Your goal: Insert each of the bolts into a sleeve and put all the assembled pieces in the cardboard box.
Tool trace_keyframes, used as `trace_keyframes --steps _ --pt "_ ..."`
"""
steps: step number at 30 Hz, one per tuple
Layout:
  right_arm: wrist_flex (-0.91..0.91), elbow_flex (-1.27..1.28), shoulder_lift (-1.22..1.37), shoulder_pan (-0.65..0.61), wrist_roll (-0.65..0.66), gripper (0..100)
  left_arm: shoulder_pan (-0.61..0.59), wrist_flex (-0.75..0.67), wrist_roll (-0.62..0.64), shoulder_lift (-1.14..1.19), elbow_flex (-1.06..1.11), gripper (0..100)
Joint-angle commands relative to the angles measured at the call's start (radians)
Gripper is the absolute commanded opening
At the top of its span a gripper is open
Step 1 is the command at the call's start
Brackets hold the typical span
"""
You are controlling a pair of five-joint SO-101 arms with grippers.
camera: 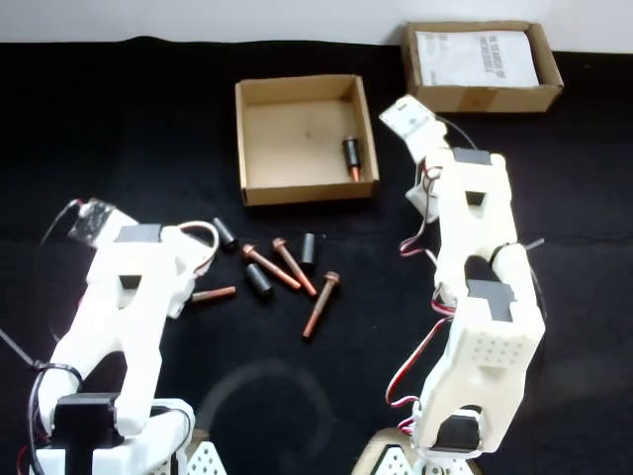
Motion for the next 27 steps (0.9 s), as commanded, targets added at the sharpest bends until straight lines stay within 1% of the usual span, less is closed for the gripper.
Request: trace_keyframes --steps 1,4,7,10,12,16,20,24,27 --pt "-0.013 -0.067 -0.074 0.005 0.015 0.6 -0.031 -0.020 0.008 -0.030 0.018 24" --pt "-0.013 -0.067 -0.074 0.005 0.015 0.6 -0.021 -0.025 0.009 -0.031 0.022 24" --pt "-0.013 -0.076 -0.076 0.007 0.015 0.6 -0.035 -0.034 0.009 -0.030 0.048 24" --pt "-0.013 -0.116 -0.073 0.008 0.015 0.6 -0.038 -0.069 0.009 -0.028 0.079 24" --pt "-0.010 -0.139 -0.074 0.008 0.015 0.6 -0.039 -0.107 0.009 -0.010 0.093 19" --pt "-0.008 -0.171 -0.074 0.007 0.015 0.6 -0.082 -0.180 0.005 0.137 0.082 7" --pt "-0.007 -0.170 -0.068 0.008 0.015 0.6 -0.091 -0.189 -0.023 0.263 -0.004 6" --pt "-0.007 -0.168 -0.068 0.004 0.012 0.6 -0.093 -0.189 -0.028 0.275 -0.027 1" --pt "-0.007 -0.168 -0.068 0.004 0.012 0.6 -0.087 -0.189 -0.087 0.274 -0.044 1"
